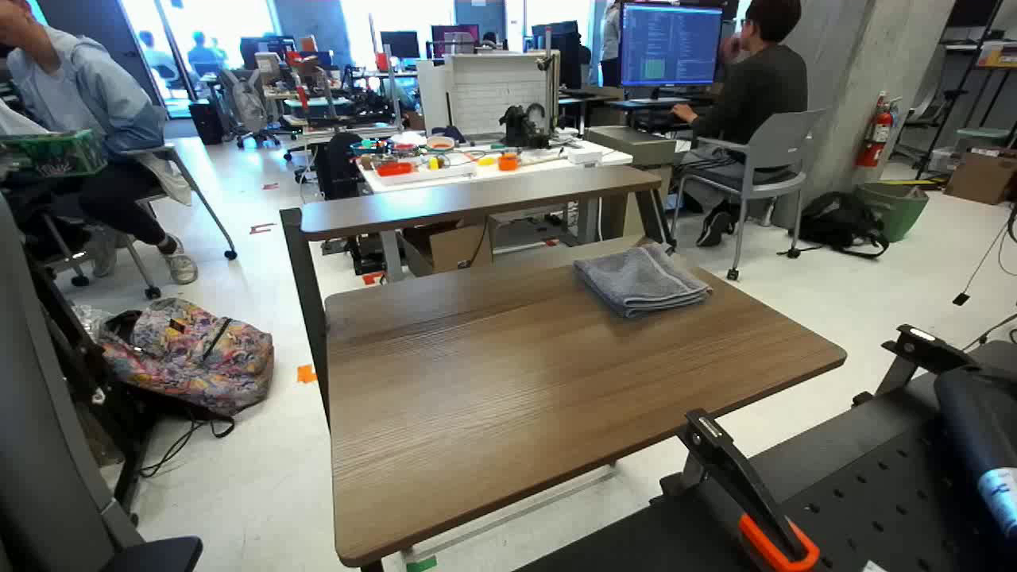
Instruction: Move the towel from right to left.
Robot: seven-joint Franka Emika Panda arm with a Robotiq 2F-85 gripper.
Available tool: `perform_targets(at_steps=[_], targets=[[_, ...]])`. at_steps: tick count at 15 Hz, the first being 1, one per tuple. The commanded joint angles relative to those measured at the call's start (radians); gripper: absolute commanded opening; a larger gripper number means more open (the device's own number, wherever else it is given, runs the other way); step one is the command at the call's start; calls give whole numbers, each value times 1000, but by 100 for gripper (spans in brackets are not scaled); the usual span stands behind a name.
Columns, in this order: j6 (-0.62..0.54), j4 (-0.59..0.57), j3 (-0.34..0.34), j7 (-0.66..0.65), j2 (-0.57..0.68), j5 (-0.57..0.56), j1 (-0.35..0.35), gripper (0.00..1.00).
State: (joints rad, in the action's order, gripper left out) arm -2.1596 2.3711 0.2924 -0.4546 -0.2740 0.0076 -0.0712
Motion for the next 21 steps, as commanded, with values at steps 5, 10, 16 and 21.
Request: perform_targets(at_steps=[5, 10, 16, 21], targets=[[2, -1, -20, -5, 2, -7, -21, 100], [2, -1, -20, -5, 2, -7, -21, 100], [-47, -22, -22, -58, 40, -20, 0, 100], [-209, -104, -52, -235, 215, -116, 57, 100]])
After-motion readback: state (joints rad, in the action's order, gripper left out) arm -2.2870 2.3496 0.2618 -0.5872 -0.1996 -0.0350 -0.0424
